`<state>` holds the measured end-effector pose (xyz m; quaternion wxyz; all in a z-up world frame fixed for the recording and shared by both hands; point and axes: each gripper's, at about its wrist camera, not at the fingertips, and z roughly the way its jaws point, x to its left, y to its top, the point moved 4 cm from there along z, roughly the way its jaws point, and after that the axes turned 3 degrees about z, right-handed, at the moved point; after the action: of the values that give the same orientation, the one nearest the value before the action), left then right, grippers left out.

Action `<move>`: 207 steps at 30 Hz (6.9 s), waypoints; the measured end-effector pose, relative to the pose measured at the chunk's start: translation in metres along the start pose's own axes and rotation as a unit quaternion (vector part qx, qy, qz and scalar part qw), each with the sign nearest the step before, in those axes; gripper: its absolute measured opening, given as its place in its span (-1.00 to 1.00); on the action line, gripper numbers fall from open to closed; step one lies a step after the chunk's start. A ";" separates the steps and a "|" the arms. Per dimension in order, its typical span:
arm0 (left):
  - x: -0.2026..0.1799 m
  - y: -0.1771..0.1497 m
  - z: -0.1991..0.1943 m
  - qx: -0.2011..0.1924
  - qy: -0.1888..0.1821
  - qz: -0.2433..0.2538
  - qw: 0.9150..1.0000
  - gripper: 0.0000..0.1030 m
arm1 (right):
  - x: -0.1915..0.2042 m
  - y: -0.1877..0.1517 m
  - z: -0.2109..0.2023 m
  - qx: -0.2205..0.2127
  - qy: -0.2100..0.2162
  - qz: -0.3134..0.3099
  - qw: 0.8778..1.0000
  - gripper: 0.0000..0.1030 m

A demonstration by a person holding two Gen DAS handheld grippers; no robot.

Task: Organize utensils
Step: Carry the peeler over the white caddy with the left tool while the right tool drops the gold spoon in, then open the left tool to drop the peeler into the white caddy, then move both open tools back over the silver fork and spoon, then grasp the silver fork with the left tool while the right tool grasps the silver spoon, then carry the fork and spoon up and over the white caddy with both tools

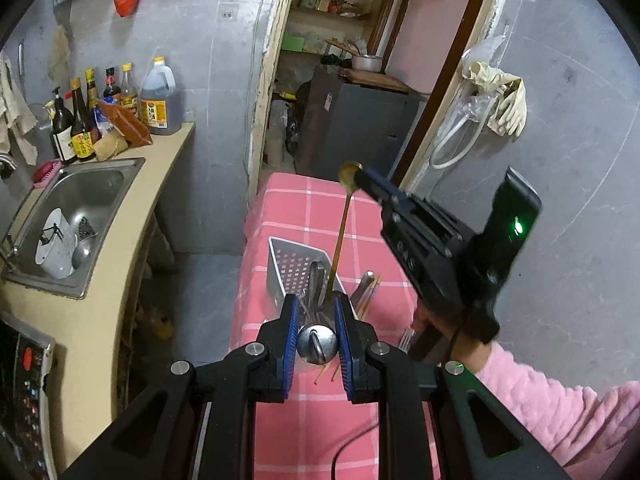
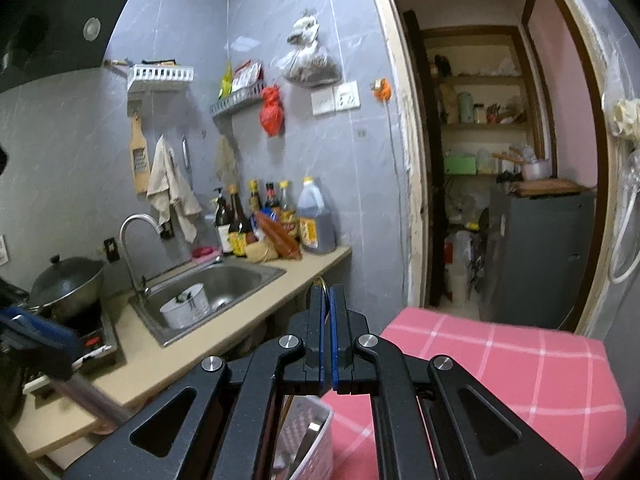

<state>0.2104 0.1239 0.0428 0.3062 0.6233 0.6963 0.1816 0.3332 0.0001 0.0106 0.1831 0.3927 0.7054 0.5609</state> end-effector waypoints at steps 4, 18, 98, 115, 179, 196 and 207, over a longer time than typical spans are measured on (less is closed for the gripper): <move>0.003 0.001 0.012 -0.007 -0.017 -0.016 1.000 -0.66 | -0.003 -0.013 -0.004 0.021 0.021 0.017 0.999 -0.93; 0.012 -0.017 0.025 -0.108 -0.075 -0.062 0.989 -0.03 | -0.032 -0.028 -0.057 0.024 0.015 0.084 0.996 -0.41; -0.124 -0.137 0.244 0.067 -0.180 0.012 0.981 -0.44 | -0.180 -0.229 -0.081 0.271 0.036 0.101 0.957 -0.57; -0.130 -0.125 0.258 0.090 -0.202 0.008 0.975 -0.44 | -0.197 -0.239 -0.109 0.288 0.011 0.125 0.949 -0.94; -0.077 0.050 -0.009 -0.214 -0.021 0.132 0.968 -0.95 | -0.083 0.018 -0.119 -0.036 -0.060 0.094 0.993 -0.98; -0.019 0.065 0.006 -0.231 0.153 0.178 0.944 -0.95 | -0.003 0.008 -0.012 -0.025 -0.032 -0.006 0.999 -0.98; -0.011 0.031 0.037 -0.205 0.145 0.163 0.954 -0.95 | -0.007 -0.028 -0.007 0.018 -0.016 -0.004 1.000 -0.98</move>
<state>0.2581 0.1129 0.0366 0.2900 0.6188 0.5701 0.4560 0.3231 -0.0118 -0.0150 0.1890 0.4021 0.7140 0.5411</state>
